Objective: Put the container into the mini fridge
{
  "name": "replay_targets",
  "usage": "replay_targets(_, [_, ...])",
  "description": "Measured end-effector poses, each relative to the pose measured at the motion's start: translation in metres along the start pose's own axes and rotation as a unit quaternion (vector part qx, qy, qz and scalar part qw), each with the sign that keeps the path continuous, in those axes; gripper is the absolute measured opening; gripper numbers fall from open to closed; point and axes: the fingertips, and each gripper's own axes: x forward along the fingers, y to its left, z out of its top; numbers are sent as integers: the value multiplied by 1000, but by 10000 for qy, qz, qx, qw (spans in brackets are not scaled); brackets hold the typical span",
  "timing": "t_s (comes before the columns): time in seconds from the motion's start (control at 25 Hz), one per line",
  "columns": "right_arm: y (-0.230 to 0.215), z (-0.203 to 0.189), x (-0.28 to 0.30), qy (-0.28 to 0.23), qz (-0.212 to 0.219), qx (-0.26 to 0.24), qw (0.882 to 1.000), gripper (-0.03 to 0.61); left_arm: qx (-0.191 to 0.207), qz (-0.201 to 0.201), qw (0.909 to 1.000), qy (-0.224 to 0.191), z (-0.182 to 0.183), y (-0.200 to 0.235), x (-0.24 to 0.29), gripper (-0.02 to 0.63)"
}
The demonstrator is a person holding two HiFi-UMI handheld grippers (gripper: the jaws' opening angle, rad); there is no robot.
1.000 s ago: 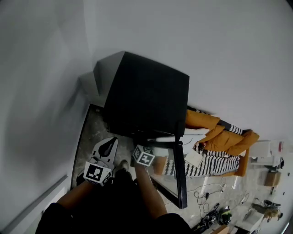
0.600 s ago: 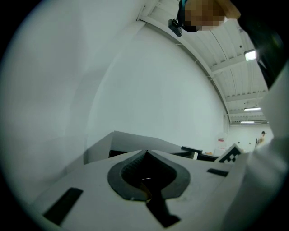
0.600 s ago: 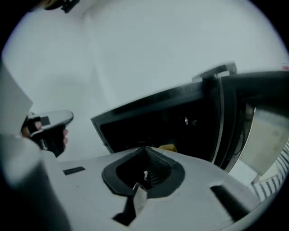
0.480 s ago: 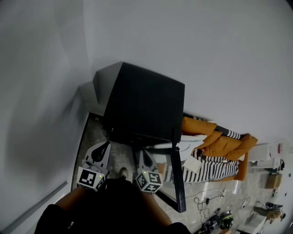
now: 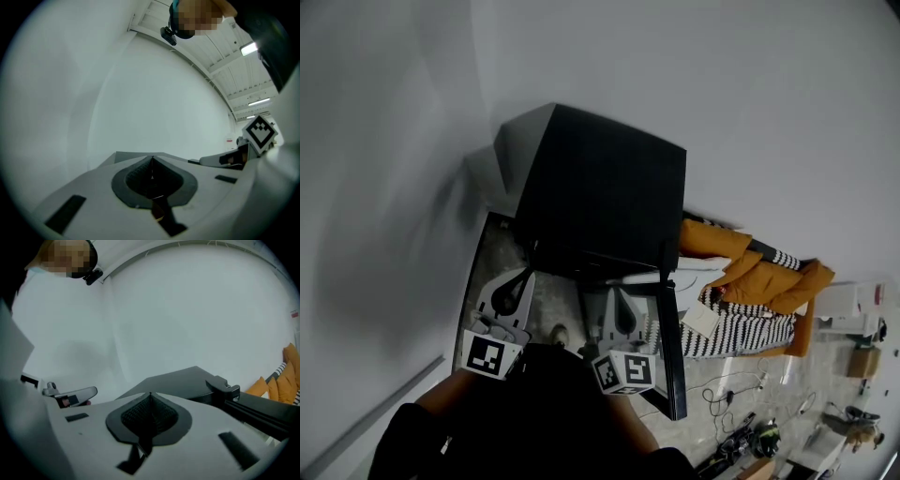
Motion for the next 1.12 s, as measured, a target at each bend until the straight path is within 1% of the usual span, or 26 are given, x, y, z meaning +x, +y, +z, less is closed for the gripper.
replay_targets(0.2, [1, -8, -2, 27, 37, 40, 10000, 2, -45, 9, 10000, 41, -3, -2, -1, 5])
replay_targets(0.84, [6, -13, -6, 40, 134, 6, 9999, 2, -175, -9, 9998, 32, -7, -6, -1, 5])
replay_targets(1.0, [7, -11, -7, 43, 163, -14, 9999, 2, -168, -9, 9999, 5, -6, -7, -2, 5])
replay_targets(1.12, [7, -10, -8, 44, 187, -27, 9998, 2, -72, 35, 9999, -104, -3, -7, -1, 5])
